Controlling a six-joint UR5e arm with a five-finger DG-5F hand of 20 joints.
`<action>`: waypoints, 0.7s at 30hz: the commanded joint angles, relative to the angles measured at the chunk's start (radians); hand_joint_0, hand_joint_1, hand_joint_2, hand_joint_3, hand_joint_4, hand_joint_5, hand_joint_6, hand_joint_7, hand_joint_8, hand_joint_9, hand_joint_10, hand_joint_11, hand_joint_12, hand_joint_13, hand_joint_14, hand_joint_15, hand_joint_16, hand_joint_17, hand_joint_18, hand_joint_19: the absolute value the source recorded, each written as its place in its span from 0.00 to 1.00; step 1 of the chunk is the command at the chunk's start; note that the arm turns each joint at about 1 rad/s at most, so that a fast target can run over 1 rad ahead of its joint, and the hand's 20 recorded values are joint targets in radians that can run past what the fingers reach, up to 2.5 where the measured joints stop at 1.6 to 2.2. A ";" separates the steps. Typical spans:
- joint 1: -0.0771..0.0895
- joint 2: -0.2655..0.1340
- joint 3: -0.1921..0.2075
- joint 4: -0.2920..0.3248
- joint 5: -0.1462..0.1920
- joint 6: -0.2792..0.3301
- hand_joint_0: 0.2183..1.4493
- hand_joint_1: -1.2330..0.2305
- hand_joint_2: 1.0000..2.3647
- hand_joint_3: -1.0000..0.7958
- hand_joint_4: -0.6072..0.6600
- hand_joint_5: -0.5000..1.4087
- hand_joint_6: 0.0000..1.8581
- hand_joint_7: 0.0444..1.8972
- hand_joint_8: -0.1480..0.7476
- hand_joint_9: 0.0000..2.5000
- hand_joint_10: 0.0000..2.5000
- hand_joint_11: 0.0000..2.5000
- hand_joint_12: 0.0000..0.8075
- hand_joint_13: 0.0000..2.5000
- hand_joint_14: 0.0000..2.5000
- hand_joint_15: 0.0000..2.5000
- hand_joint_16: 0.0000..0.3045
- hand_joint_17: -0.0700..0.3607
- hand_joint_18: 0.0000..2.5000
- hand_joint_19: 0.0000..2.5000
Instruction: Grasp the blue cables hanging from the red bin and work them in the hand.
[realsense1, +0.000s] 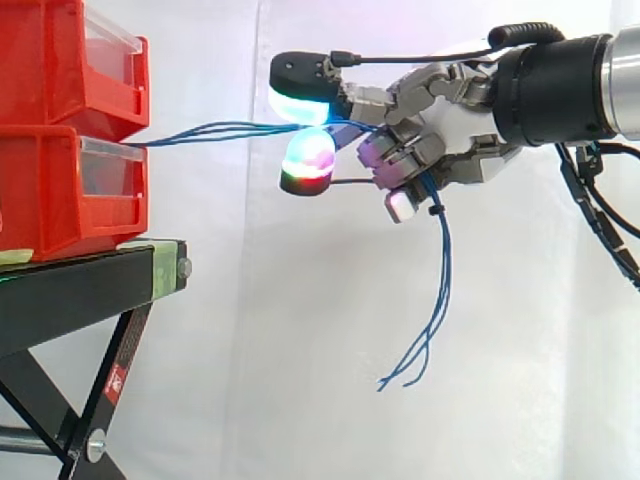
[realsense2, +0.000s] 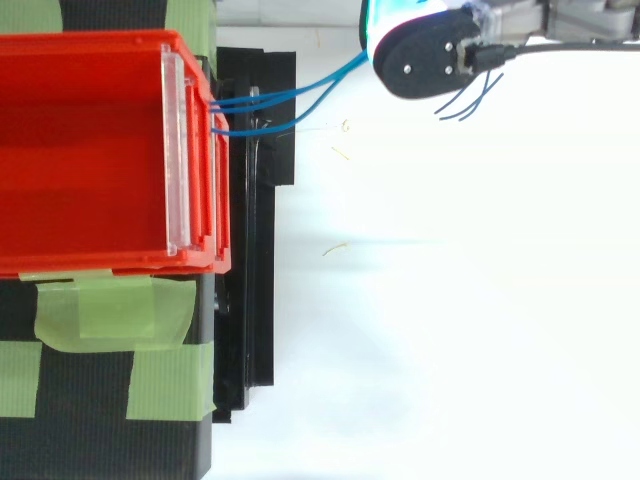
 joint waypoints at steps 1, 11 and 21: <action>0.000 0.000 -0.001 0.016 0.016 -0.028 0.45 0.38 0.00 0.00 0.68 0.36 0.40 0.60 0.71 0.42 1.00 1.00 0.89 0.69 1.00 0.75 0.73 0.55 0.88 0.22; 0.016 -0.002 0.000 0.042 0.034 -0.060 0.46 0.36 0.00 0.01 0.67 0.35 0.39 0.61 0.71 0.42 1.00 1.00 0.89 0.69 1.00 0.75 0.73 0.55 0.88 0.22; 0.044 0.000 0.000 0.065 0.073 -0.049 0.56 0.36 0.01 0.27 0.65 0.28 0.52 0.56 0.71 0.42 1.00 1.00 0.89 0.69 1.00 0.75 0.73 0.55 0.88 0.22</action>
